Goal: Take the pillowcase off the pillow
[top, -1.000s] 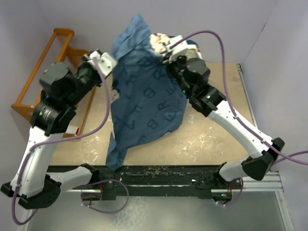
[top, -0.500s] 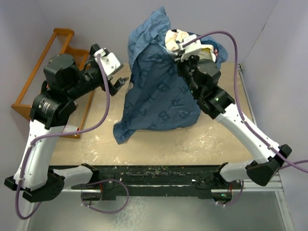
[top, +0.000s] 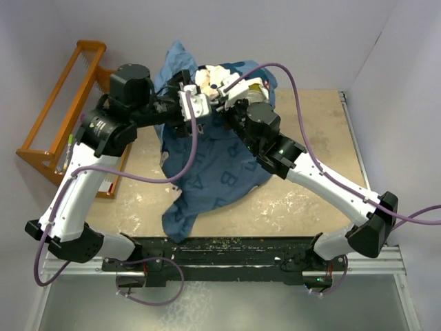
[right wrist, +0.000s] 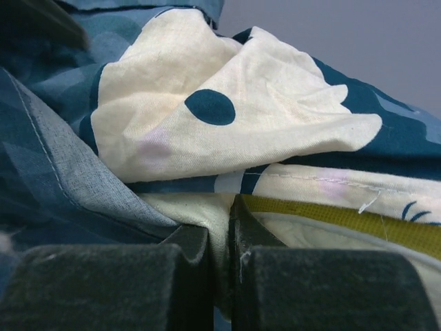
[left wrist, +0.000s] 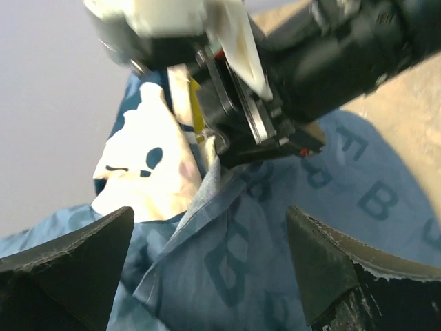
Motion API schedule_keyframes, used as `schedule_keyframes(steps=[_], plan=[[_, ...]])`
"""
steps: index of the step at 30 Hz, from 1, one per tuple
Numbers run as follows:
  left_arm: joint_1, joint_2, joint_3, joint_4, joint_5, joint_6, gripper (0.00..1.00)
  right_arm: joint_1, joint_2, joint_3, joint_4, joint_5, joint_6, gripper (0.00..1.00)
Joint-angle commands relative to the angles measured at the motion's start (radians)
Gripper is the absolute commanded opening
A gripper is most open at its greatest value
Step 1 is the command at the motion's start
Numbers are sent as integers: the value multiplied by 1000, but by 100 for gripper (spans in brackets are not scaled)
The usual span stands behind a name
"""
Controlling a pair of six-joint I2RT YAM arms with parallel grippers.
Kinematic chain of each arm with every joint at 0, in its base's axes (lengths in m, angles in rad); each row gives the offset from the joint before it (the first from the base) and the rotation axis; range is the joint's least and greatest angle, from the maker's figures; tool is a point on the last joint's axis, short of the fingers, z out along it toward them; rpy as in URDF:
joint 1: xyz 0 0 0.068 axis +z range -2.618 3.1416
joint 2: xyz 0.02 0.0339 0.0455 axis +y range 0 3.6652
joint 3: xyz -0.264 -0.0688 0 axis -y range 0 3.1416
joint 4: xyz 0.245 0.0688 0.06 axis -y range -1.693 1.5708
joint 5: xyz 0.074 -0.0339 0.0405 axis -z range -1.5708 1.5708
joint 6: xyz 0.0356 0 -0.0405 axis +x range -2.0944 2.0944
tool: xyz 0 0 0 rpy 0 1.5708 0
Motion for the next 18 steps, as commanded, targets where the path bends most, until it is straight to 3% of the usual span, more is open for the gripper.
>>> schedule_keyframes(steps=[1, 6, 8, 10, 11, 14, 15, 18], plan=[[0, -11, -72, 12, -53, 139, 94, 5, -78, 10, 101, -141, 84, 0], [0, 5, -91, 12, -122, 200, 94, 6, -131, -25, 129, -228, 122, 0], [0, 13, -99, -15, -146, 220, 90, 6, -162, -48, 161, -238, 143, 0], [0, 22, -108, -43, -161, 231, 77, 6, -189, -60, 164, -283, 187, 0], [0, 26, -114, -50, -164, 231, 64, 5, -203, -65, 172, -281, 201, 0], [0, 25, -129, -57, -171, 217, 8, 3, -233, -66, 165, -276, 219, 0], [0, 20, -133, -55, -169, 210, 0, 1, -243, -67, 159, -273, 228, 2], [-1, -1, -139, -49, -153, 199, 0, -36, -290, -85, 139, -269, 283, 30]])
